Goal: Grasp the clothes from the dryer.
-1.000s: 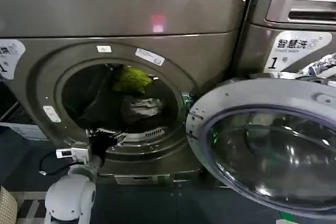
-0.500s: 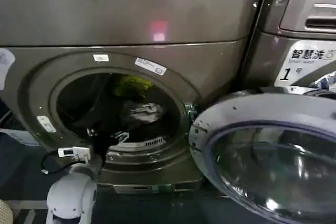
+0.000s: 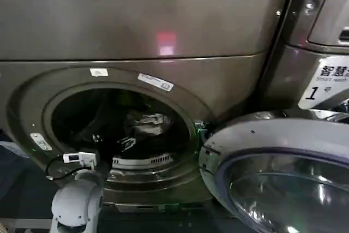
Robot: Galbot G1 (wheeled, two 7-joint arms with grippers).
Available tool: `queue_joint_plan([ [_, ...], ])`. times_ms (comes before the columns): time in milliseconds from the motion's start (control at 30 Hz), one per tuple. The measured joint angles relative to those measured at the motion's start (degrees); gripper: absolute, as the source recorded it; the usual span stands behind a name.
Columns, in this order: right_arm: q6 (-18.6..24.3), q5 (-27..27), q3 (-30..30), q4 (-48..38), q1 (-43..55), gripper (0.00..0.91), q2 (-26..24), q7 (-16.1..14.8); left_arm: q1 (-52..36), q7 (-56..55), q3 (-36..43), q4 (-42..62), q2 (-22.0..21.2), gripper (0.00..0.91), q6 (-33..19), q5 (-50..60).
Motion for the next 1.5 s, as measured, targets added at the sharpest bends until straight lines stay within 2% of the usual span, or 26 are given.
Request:
queue_joint_plan([
  [467,0.8,-0.1,-0.6,0.2,0.0,0.907,-0.1,-0.3,-3.5,-1.3,1.1,5.9,-0.9,0.907,0.0,2.7],
  [867,1.2,-0.2,-0.7,0.2,-0.2,0.907,-0.1,-0.5,-15.5,-1.1,2.1,19.9,-1.7,0.907,-0.3,4.8],
  [1233,1.3,-0.5,-1.3,0.4,0.3,0.907,-0.1,-0.7,-27.0,2.8,1.7,35.2,-2.1,0.907,-5.3,10.9],
  [1367,1.3,-0.6,-1.4,0.4,0.1,0.907,-0.5,-0.8,-29.6,10.7,0.9,38.9,-1.8,0.907,-9.4,20.7],
  [1500,1.3,-0.6,-1.3,0.6,-0.5,0.907,-1.1,-0.8,-32.2,18.1,0.3,42.6,-2.5,0.907,-16.9,32.9],
])
